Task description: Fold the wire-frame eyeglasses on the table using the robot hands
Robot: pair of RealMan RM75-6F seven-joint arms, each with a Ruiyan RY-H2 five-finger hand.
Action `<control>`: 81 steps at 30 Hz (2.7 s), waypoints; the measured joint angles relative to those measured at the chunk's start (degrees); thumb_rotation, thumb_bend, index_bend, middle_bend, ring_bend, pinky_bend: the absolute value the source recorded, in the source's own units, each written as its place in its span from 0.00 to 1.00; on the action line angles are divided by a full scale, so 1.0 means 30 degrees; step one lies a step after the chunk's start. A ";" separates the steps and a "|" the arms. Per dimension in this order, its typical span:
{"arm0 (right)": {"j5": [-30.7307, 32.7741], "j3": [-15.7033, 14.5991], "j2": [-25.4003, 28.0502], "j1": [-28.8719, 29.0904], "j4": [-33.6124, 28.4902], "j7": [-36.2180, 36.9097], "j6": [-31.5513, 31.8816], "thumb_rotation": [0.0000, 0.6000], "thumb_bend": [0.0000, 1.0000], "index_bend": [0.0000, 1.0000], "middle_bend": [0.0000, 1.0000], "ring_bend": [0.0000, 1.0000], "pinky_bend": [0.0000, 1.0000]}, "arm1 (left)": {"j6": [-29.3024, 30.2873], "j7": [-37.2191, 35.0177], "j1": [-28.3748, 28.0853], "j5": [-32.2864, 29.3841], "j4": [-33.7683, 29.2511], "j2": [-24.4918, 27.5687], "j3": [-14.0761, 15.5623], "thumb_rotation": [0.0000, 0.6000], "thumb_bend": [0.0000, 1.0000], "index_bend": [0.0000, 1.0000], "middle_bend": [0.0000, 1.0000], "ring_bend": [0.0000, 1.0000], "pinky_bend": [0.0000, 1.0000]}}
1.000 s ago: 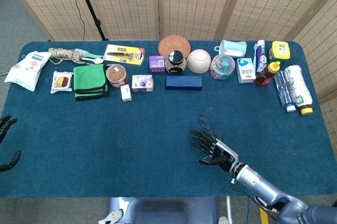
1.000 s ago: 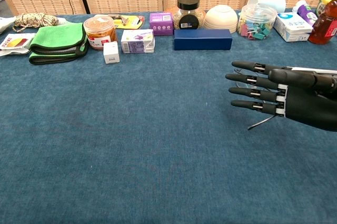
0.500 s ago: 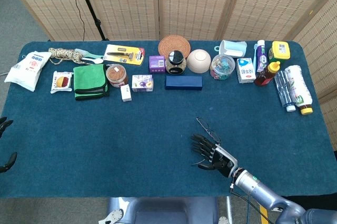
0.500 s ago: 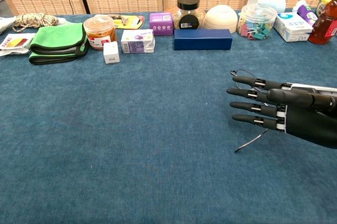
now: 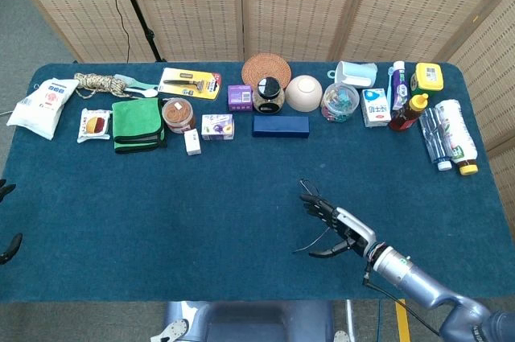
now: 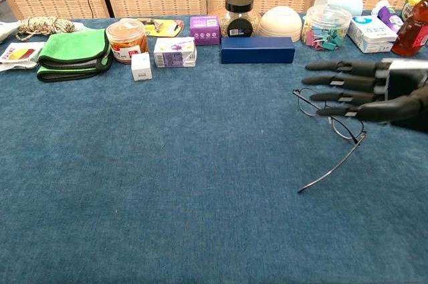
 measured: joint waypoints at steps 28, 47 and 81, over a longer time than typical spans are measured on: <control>0.6322 0.1309 0.2825 -0.0098 -0.1481 -1.8820 -0.2178 1.00 0.06 0.14 0.00 0.00 0.00 | -0.0009 0.1335 -0.0426 -0.0340 -0.0420 -0.0650 -0.0461 0.74 0.42 0.00 0.00 0.00 0.00; 1.6073 0.1472 0.2108 0.1696 -0.3620 -3.4004 -0.3342 1.00 0.06 0.18 0.00 0.00 0.00 | 0.0209 0.0340 -0.0346 0.0027 0.0221 -0.0441 -0.0431 0.74 0.43 0.00 0.00 0.00 0.00; 2.3161 0.2290 -0.2321 0.4349 -0.4540 -4.0685 0.0475 1.00 0.06 0.21 0.00 0.00 0.00 | 0.0398 -0.1098 0.0023 -0.0153 0.1588 -0.0633 -0.0273 0.74 0.43 0.00 0.00 0.00 0.00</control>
